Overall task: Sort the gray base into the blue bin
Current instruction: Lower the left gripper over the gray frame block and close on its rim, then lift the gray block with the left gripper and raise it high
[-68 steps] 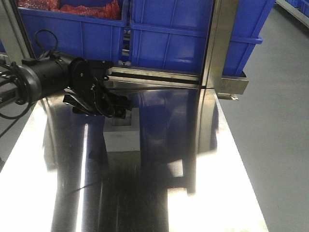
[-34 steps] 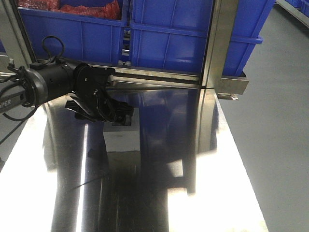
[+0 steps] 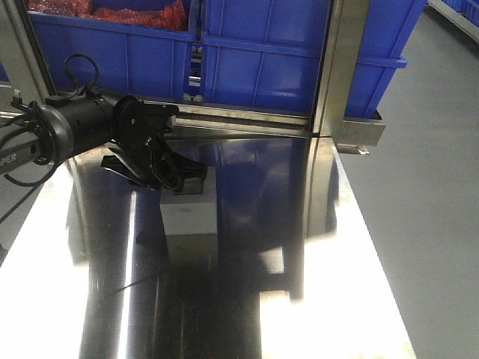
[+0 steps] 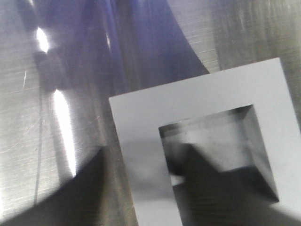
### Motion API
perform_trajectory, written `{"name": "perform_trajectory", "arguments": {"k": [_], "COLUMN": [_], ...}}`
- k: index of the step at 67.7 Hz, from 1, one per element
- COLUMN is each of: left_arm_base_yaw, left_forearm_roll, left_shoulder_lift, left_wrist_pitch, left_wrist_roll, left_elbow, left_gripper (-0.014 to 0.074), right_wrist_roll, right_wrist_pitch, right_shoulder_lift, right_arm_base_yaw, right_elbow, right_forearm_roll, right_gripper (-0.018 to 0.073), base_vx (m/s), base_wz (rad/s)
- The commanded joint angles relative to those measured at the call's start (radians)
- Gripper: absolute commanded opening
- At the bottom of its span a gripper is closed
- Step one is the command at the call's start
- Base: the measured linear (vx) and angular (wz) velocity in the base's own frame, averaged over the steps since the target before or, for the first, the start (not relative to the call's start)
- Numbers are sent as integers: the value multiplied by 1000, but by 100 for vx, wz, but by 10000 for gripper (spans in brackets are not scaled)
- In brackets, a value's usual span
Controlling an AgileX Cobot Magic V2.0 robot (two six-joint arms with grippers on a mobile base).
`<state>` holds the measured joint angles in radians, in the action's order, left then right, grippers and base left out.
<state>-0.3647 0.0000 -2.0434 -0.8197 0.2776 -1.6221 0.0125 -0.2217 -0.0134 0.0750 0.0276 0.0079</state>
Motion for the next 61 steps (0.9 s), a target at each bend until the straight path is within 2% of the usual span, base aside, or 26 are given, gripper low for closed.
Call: {"name": "perform_trajectory", "arguments": {"k": [1, 10, 22, 32, 49, 61], "left_arm_base_yaw": [0, 0, 0, 0, -1, -1], "left_forearm_roll": [5, 7, 8, 19, 20, 20], "left_shoulder_lift": [45, 45, 45, 73, 223, 345], "left_wrist_pitch": [-3, -1, 8, 43, 186, 204], "left_wrist_roll": [-4, -4, -4, -4, -3, -3], "left_elbow": [-23, -23, -23, -24, -24, -22], "left_gripper": [181, 80, 13, 0, 2, 4], "right_wrist_roll": [-12, -12, -12, -12, -12, -12], "right_wrist_pitch": [75, 75, 75, 75, 75, 75], "right_shoulder_lift": [-9, -9, -9, -9, -9, -9], "right_arm_base_yaw": [5, 5, 5, 5, 5, 5], "right_elbow": [2, 2, 2, 2, 2, 2], "right_forearm_roll": [-8, -8, -8, -8, -8, -8], "right_gripper": [-5, -5, -5, -5, -5, -5], "base_vx": [0, 0, 0, 0, 0, 0], "base_wz": [0, 0, 0, 0, 0, 0]}}
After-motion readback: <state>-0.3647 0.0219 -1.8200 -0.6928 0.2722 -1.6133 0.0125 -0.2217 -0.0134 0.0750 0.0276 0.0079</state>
